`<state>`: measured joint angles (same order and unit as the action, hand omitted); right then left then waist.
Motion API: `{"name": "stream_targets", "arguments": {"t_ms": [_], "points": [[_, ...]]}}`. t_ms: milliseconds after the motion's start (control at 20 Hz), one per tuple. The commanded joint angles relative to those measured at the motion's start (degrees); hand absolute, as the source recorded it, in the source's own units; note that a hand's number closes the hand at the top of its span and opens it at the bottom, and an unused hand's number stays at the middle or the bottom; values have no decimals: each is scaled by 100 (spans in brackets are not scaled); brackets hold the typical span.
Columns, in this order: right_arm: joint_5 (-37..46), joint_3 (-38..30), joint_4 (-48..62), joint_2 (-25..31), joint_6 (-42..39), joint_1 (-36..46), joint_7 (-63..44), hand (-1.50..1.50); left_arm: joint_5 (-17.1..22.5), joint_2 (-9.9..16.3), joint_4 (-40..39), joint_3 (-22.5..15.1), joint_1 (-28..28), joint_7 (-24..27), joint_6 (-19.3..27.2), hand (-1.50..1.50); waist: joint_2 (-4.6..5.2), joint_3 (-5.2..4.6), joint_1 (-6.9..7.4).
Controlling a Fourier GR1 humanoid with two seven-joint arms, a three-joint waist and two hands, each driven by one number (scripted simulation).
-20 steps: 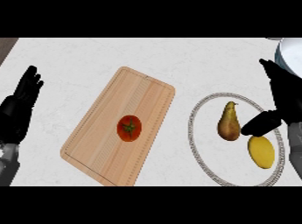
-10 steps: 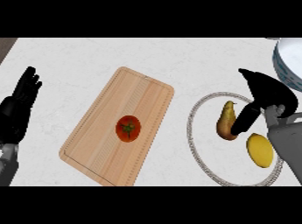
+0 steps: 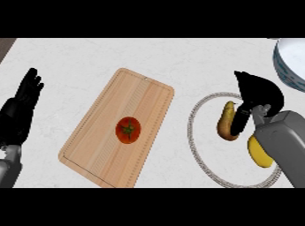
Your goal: Pick the pear from the placemat and place it in the bowl
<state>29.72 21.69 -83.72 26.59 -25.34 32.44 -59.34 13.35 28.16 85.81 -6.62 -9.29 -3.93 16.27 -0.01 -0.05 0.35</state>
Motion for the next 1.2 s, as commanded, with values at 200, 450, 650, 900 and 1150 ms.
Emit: {"name": "stream_targets", "arguments": {"t_ms": [200,450,650,900,1150], "points": [[631,-89,481,-309,-28,-307,-64,-150,-92,-75,-166,305,-79,24,-270,0,7,4,-25],[905,-96,390,-731,-122,-480,-272,-150,-347,-271,129,256,14,-192,-168,0,-3,4,-25],[1148,-249,747,-824,122,-700,76,-150,-209,-104,369,521,205,-309,-497,0,0,5,-6],[1658,-317,809,-1150,310,-813,189,-150,-518,-494,243,510,203,-221,-463,0,0,5,-16],[1980,-624,1375,-1180,388,-655,652,-150,-789,-614,273,623,104,-318,-494,0,5,5,-7]]}}
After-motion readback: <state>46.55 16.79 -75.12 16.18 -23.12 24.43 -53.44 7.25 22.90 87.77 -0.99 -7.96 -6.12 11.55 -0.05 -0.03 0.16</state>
